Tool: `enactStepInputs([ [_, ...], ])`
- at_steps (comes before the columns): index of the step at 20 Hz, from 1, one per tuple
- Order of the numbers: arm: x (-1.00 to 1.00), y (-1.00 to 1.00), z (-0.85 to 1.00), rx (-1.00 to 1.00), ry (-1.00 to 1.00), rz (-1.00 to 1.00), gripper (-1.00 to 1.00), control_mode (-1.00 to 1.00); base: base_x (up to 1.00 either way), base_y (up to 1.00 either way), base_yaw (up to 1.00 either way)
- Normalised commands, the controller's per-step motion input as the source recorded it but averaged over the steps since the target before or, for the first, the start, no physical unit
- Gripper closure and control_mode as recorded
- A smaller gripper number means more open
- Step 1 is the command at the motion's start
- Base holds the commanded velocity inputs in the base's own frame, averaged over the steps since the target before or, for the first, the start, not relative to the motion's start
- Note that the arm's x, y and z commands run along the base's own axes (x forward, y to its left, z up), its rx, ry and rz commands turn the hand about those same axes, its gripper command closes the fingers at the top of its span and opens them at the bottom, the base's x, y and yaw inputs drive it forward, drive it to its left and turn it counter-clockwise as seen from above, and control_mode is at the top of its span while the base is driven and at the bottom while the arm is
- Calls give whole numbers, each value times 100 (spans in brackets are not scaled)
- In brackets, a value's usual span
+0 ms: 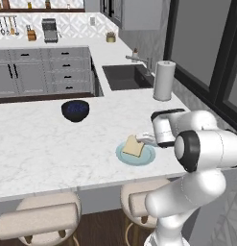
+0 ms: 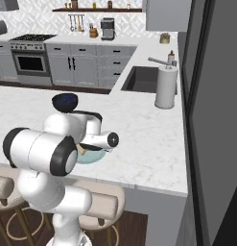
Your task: Start the toaster. Once the lever pops up, take the bread to the plate on the dining counter.
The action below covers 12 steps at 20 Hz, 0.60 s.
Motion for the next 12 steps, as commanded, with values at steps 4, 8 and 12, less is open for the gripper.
enactStepInputs([
  [4, 0, -12, 6, -4, 0, 0, -100, -100, 0, 0, 0],
  [8, 0, -33, 14, -4, 0, -3, -100, -100, 0, 0, 0],
  [12, 0, -45, 20, -5, 2, -3, -100, -100, 0, 0, 0],
])
